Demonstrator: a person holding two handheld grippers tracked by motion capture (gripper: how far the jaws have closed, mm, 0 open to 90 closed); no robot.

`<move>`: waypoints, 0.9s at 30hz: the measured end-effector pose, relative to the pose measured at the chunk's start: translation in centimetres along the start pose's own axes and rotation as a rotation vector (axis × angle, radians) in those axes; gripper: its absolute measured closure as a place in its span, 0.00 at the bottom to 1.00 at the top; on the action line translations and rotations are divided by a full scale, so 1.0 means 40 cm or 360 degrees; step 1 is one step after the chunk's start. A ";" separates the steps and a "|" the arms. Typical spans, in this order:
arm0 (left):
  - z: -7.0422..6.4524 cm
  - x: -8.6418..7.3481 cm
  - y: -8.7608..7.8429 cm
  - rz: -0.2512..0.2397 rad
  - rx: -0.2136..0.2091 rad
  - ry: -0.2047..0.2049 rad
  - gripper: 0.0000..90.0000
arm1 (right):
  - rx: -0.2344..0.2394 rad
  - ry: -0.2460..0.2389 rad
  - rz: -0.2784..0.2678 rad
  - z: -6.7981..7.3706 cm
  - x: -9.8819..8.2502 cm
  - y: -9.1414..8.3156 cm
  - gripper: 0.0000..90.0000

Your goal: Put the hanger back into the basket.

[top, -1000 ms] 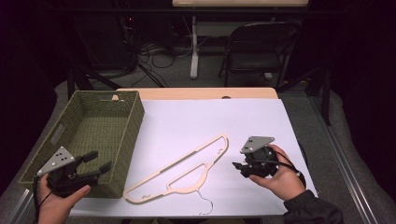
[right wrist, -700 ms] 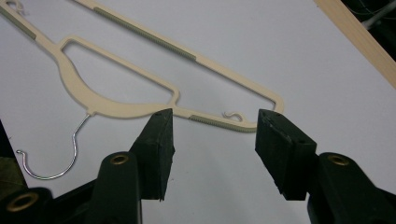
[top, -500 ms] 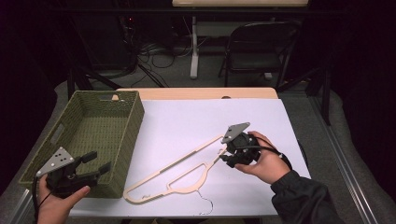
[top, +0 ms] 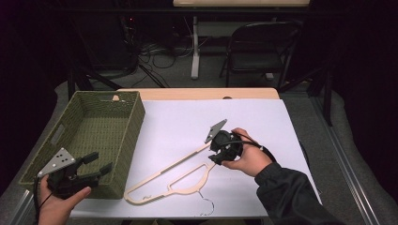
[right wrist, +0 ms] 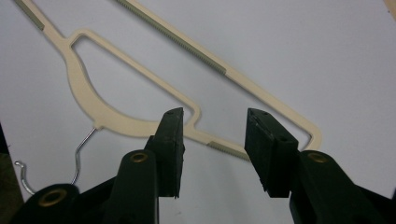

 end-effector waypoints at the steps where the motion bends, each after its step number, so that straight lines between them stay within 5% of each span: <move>1: 0.000 0.000 0.001 -0.0004 0.0002 -0.0001 0.34 | 0.0008 0.0005 0.0001 0.004 0.005 0.008 0.62; 27: 0.000 -0.004 0.003 0.0011 0.0000 0.0005 0.34 | 0.0093 -0.0199 0.0111 0.025 0.086 0.137 0.58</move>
Point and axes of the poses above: each handheld gripper's, and its own axes: y roughly forward along the jaws, x roughly out of its top, z roughly to its left, the point moved 7 cm from there along y, roughly forward along the jaws, and after that the axes turned 3 degrees about z, right-handed, at the moved point
